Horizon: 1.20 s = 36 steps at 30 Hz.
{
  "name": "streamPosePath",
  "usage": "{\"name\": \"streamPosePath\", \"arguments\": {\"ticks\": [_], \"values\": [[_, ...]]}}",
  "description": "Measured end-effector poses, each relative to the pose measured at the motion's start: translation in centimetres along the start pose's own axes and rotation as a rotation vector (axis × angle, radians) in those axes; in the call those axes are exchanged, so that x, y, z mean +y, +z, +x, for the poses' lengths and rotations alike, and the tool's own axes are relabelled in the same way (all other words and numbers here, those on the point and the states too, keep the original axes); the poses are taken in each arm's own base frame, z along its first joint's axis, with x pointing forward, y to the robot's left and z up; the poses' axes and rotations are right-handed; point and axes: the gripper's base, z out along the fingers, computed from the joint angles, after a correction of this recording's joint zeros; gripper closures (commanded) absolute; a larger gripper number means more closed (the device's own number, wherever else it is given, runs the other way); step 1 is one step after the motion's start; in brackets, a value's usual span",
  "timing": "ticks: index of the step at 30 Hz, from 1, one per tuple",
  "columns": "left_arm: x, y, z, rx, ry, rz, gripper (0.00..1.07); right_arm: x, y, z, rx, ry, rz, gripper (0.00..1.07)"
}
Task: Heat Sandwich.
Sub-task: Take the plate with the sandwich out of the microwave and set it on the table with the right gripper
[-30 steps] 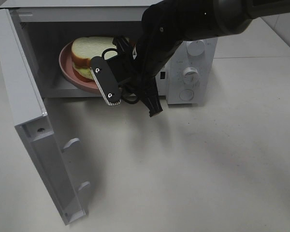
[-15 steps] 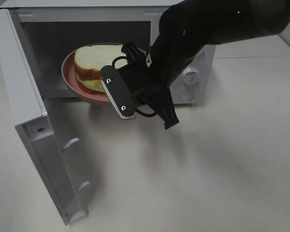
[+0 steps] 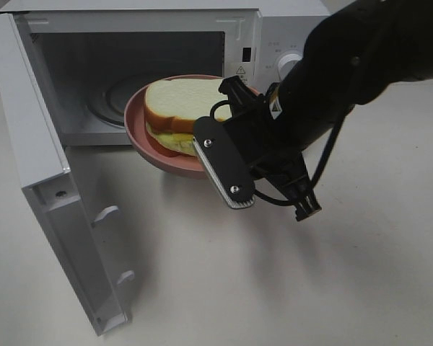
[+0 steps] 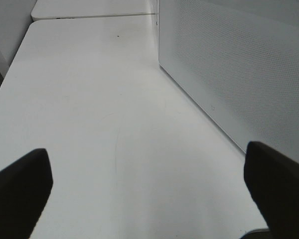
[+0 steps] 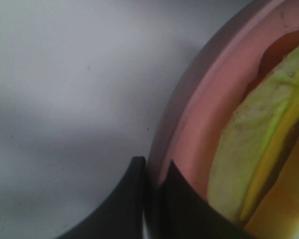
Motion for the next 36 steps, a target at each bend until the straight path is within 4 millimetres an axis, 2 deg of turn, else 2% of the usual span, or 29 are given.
{"name": "streamPosePath", "arguments": {"ticks": [21, 36], "values": [[0.0, 0.0, 0.0, 0.000, 0.000, 0.000, 0.05, 7.6, -6.0, 1.5, 0.008, 0.012, -0.003, 1.06], [0.0, 0.0, 0.0, 0.000, 0.000, 0.000, 0.05, 11.9, -9.8, 2.4, 0.019, 0.070, 0.018, 1.06]]}}
